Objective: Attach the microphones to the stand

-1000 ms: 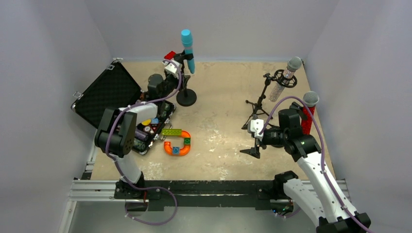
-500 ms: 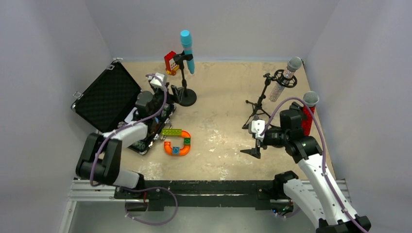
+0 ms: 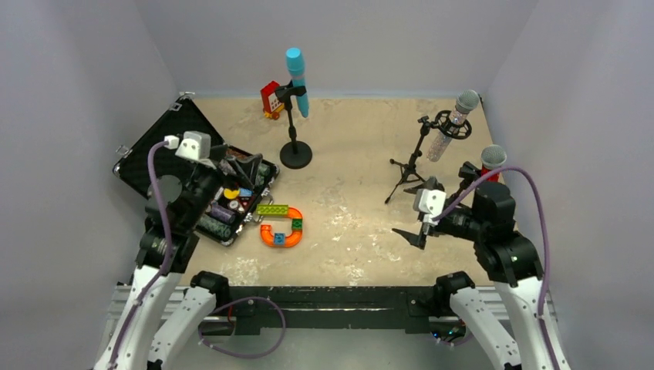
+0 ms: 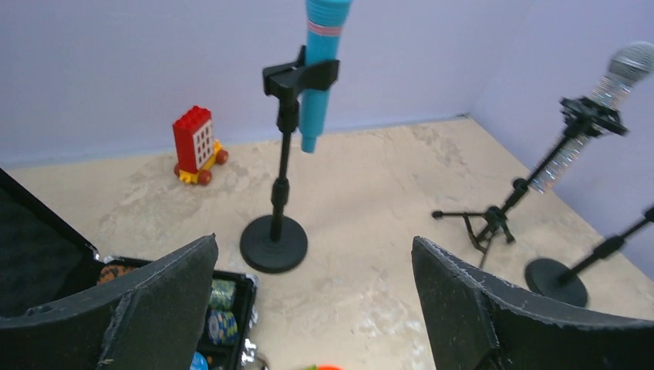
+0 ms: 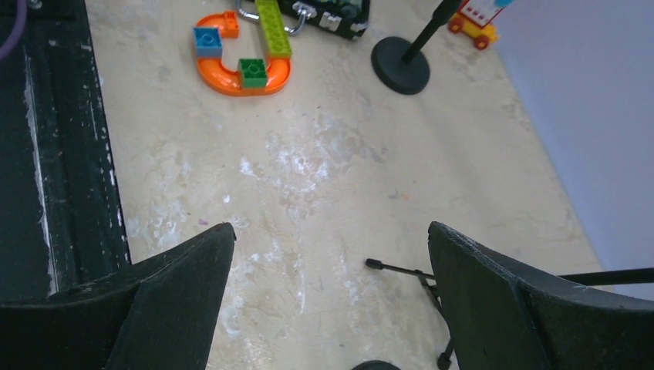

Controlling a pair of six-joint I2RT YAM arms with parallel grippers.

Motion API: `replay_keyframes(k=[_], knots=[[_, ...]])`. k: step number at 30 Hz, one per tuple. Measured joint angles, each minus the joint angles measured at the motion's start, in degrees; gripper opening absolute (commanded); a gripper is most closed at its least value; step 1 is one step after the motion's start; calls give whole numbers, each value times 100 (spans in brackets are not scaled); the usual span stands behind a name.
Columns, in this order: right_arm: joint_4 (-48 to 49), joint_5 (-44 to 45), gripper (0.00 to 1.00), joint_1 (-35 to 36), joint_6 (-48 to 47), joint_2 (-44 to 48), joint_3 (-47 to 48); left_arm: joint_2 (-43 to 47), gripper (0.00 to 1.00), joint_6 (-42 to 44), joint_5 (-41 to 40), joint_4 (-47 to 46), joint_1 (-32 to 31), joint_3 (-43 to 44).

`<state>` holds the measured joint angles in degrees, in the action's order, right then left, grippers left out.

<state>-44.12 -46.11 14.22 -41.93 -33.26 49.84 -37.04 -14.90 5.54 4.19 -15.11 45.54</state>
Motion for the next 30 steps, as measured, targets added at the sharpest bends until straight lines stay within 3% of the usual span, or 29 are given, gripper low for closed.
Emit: replay_keyframes(k=[6,11,19,30], knots=[[-186,433,99,0,903,109,1073,601,99,-61,645,2197,0,1032],[-15,1045,99,0,2142,105,1493,686,99,-190,994,3351,0,1587],[380,2479,99,0,3512,107,2096,879,99,-212,1110,4175,0,1829],[603,3174,99,-122,3838,256,2291,973,99,-210,1193,4472,0,2074]])
